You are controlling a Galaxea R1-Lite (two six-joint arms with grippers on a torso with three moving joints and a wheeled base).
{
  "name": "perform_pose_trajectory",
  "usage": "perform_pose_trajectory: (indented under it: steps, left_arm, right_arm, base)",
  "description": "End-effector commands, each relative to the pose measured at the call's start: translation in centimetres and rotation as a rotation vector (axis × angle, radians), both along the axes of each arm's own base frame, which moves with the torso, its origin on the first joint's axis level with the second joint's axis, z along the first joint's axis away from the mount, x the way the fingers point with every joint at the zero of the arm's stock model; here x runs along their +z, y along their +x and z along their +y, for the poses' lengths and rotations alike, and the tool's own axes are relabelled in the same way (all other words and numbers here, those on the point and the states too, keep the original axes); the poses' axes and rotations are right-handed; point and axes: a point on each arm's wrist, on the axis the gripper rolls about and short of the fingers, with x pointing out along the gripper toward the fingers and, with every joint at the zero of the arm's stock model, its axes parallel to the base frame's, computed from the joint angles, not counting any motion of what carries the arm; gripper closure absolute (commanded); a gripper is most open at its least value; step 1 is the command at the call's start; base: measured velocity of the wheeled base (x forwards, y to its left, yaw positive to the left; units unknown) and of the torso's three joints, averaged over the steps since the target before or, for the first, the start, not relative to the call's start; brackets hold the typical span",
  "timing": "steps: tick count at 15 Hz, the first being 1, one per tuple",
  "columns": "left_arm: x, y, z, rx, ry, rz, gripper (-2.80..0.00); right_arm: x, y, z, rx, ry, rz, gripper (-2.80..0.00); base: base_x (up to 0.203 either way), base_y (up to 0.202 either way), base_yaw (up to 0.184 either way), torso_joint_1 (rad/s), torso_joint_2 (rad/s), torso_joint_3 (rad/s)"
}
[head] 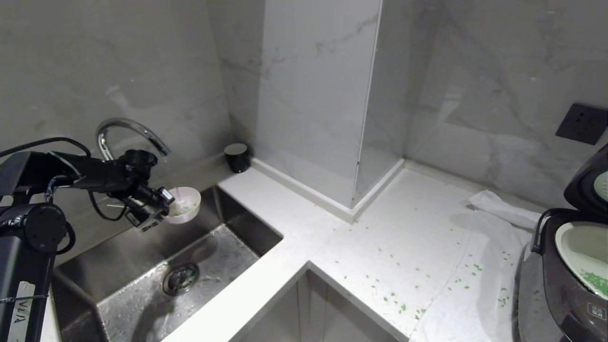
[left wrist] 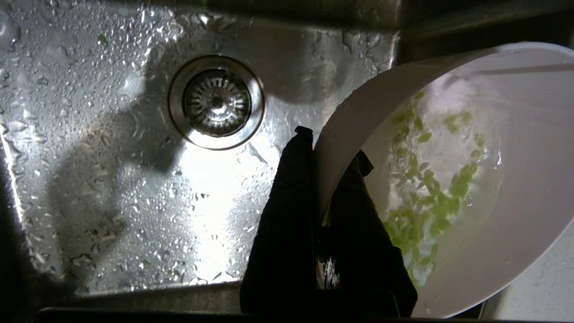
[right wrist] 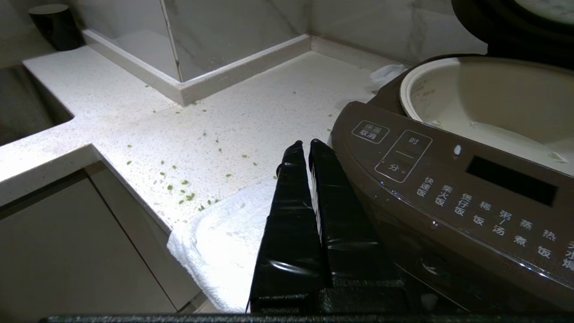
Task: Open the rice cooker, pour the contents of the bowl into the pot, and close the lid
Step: Fill a bowl with water from the tap
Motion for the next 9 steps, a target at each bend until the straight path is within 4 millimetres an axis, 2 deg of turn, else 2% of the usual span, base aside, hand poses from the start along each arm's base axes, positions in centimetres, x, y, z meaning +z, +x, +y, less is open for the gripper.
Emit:
perform_pose_trajectory:
  steps: [1, 9]
  left_arm:
    - [0.03, -0.01, -0.15, 0.001, -0.004, -0.005, 0.00]
    - [-0.12, -0.06, -0.09, 0.005, -0.006, 0.011, 0.00]
  right_arm:
    - [-0.04, 0.01, 0.00, 0.001, 0.000, 0.001, 0.00]
    - [-0.04, 0.01, 0.00, 0.001, 0.000, 0.001, 0.00]
  base:
    - [0.000, 0.000, 0.000, 0.000, 0.00, 0.000]
    - [0.000, 0.000, 0.000, 0.000, 0.00, 0.000]
